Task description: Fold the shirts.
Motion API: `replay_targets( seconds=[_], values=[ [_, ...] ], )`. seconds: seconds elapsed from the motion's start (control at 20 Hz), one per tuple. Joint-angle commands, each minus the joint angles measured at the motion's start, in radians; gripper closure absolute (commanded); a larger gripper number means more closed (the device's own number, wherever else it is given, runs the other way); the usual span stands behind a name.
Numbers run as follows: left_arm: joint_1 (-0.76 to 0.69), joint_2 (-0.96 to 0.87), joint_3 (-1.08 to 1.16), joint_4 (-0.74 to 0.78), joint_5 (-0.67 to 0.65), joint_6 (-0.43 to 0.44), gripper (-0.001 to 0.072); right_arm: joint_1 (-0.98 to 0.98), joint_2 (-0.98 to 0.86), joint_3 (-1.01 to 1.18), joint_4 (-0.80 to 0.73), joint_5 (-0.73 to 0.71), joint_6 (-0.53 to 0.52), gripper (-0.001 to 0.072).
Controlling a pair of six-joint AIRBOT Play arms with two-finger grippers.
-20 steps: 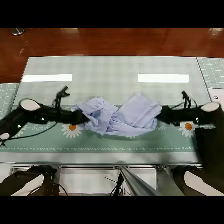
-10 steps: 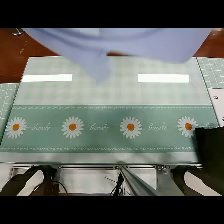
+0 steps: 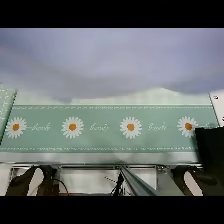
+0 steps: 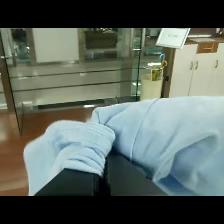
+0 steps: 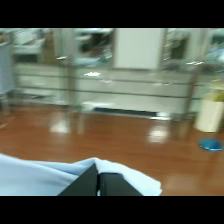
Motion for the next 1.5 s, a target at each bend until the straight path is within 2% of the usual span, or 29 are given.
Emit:
replay_targets(
  seconds=[0.0, 0.2, 0.4, 0.55, 0.65, 0.75, 0.85, 1.0, 1.15, 1.2, 1.25, 1.3, 1.35, 1.4, 1.45],
  values=[
    [-0.122, 0.101, -0.030, 0.119, -0.061, -0.034, 0.0685, 0.000, 0.129, -0.067, -0.113, 0.083, 0.021, 0.0687],
    [-0.175, 0.134, -0.233, 0.088, -0.072, -0.022, 0.0685, 0.000, 0.137, -0.188, -0.111, 0.101, 0.023, 0.0687],
    [-0.175, 0.129, -0.660, -0.120, -0.046, -0.013, 0.0685, 0.000, 0.119, -0.481, -0.107, 0.042, 0.023, 0.0688],
    [-0.214, 0.091, -1.051, -0.196, 0.193, 0.063, 0.0685, 0.000, 0.018, -0.676, -0.103, -0.069, 0.011, 0.0688],
    [-0.295, -0.008, -1.190, -0.229, 0.388, 0.139, 0.0684, 0.000, -0.120, -0.713, -0.104, -0.162, 0.005, 0.0688],
    [-0.385, -0.177, -1.197, -0.228, 0.564, 0.148, 0.0685, 0.000, -0.284, -0.710, -0.056, -0.270, 0.005, 0.0688],
    [-0.441, -0.360, -1.130, -0.229, 0.665, 0.147, 0.0685, 0.000, -0.463, -0.671, 0.039, -0.335, 0.006, 0.0688],
    [-0.468, -0.595, -0.960, -0.232, 0.639, 0.143, 0.0684, 0.000, -0.719, -0.554, 0.189, -0.382, -0.008, 0.0687],
    [-0.472, -0.734, -0.813, -0.247, 0.573, 0.143, 0.0682, 0.000, -0.903, -0.444, 0.290, -0.382, -0.001, 0.0687],
    [-0.470, -0.756, -0.783, -0.246, 0.557, 0.143, 0.0649, -0.002, -0.946, -0.423, 0.327, -0.382, 0.008, 0.0686],
    [-0.463, -0.766, -0.760, -0.246, 0.537, 0.143, 0.0402, -0.008, -0.978, -0.406, 0.359, -0.376, 0.015, 0.0678],
    [-0.449, -0.768, -0.745, -0.245, 0.511, 0.143, -0.0006, -0.021, -1.000, -0.390, 0.395, -0.363, 0.012, 0.0471],
    [-0.419, -0.765, -0.726, -0.233, 0.452, 0.143, 0.0007, -0.043, -1.007, -0.378, 0.421, -0.342, -0.003, 0.0142],
    [-0.378, -0.763, -0.700, -0.200, 0.363, 0.143, 0.0007, -0.070, -1.006, -0.367, 0.428, -0.302, -0.017, 0.0084],
    [-0.320, -0.763, -0.667, -0.150, 0.232, 0.144, 0.0007, -0.105, -1.002, -0.351, 0.424, -0.229, -0.042, 0.0084]
  ],
)
